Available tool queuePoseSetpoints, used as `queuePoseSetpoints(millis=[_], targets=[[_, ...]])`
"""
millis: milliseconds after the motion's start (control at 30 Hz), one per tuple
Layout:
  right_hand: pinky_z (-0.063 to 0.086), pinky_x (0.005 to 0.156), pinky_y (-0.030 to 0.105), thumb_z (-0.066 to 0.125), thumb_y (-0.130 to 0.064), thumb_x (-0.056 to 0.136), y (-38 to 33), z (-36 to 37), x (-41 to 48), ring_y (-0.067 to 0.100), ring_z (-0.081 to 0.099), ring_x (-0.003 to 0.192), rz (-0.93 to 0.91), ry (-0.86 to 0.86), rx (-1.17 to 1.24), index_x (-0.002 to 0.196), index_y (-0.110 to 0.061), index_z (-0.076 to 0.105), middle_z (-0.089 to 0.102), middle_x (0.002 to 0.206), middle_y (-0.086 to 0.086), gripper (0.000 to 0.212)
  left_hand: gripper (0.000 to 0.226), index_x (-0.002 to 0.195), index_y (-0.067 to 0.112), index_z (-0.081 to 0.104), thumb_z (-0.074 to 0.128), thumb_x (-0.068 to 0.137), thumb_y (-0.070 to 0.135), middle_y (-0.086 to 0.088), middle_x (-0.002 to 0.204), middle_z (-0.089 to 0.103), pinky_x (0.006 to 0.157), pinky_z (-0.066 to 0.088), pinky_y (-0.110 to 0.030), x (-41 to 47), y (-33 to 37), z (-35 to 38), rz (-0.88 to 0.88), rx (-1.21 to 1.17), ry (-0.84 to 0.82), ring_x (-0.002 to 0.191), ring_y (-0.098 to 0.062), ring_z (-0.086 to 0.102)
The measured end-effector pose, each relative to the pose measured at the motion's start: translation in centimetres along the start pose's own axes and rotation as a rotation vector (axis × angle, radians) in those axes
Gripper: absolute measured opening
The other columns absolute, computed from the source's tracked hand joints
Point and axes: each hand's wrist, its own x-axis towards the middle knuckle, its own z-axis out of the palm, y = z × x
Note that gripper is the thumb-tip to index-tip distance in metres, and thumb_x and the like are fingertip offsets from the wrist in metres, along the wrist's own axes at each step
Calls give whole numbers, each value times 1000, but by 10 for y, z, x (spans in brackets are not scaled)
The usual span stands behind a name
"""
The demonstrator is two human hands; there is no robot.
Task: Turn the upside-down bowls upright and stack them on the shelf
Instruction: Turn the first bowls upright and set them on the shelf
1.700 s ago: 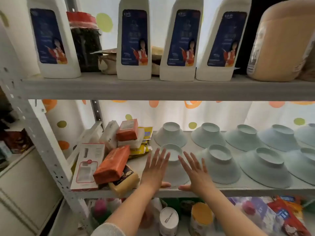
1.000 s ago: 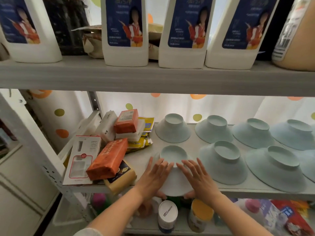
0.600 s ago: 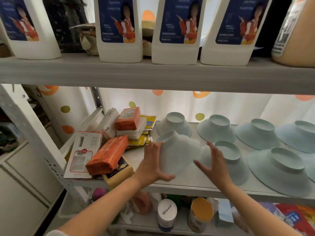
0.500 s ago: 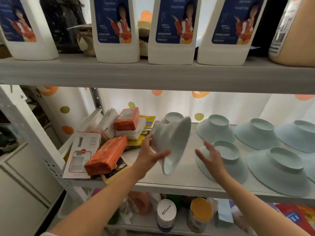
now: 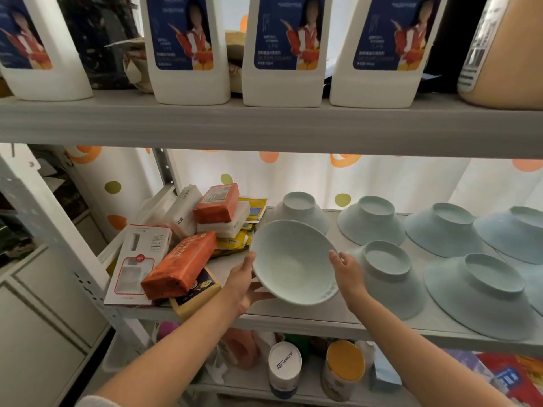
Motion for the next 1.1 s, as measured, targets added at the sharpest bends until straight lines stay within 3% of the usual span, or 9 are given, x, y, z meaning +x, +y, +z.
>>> queuePoseSetpoints(millis=[167,300,433,567,667,767,900,1000,1100], targets=[[47,84,35,40,-37,98,-8,-5,0,24,59,101,-82,-30,-90,126,-9,56,64,116,9,43,28,115,12,55,40,101,31,-13,94,59,57,51,-48,7,2,-1,-25,37,122,83,-29,58],[52,85,41,42,-33,98,-11,-11,1,23,63,92,-163,-30,-165,112,-10,64,69,103,7,35,38,130,12,49,37,102,34,-17,108,60,64,53,-45,14,-3,0,-53,73,182,93,-34,58],[54,87,46,48,-27,96,-16,-27,2,25,64,94,-238,60,-179,113,-6,65,69,105,11,32,44,132,6,45,40,100,36,-19,119,58,71,54,-42,24,-7,4,11,163,283,98,-34,57],[48,76,30,51,-17,95,-18,-58,1,31,65,89,-365,249,-230,104,-2,66,69,99,14,24,54,142,3,31,39,99,36,-23,139,45,100,41,-46,33,0,12,194,590,470,123,-39,46],[49,84,33,51,-19,94,-8,-86,-1,28,61,101,-505,341,-409,113,-9,64,65,115,10,25,62,149,6,22,40,99,38,-23,151,27,113,28,-48,31,7,25,552,1009,560,139,-39,27],[50,86,38,53,-25,90,16,-108,-2,27,60,106,-602,314,-624,116,-12,61,64,119,8,30,71,152,9,17,47,96,40,-19,159,12,121,16,-43,33,0,50,909,1266,392,147,-35,12],[44,101,47,67,-18,81,54,-130,-4,29,60,113,-635,258,-836,116,-14,63,64,122,7,35,83,147,10,34,67,81,46,-15,157,27,114,22,-47,30,-26,95,1363,1611,5,145,-33,22],[37,104,57,74,-11,74,72,-138,-11,28,57,121,-624,217,-981,120,-17,63,64,125,4,47,77,152,13,19,57,91,41,-7,162,8,118,0,-43,22,-51,128,1424,1883,-244,150,-29,3],[40,97,60,80,-12,69,71,-141,-14,27,62,114,-630,233,-1005,111,-18,65,68,115,2,45,77,154,13,6,51,96,35,-5,163,-2,117,-14,-40,18,-70,151,1259,2012,-359,150,-25,-11]])
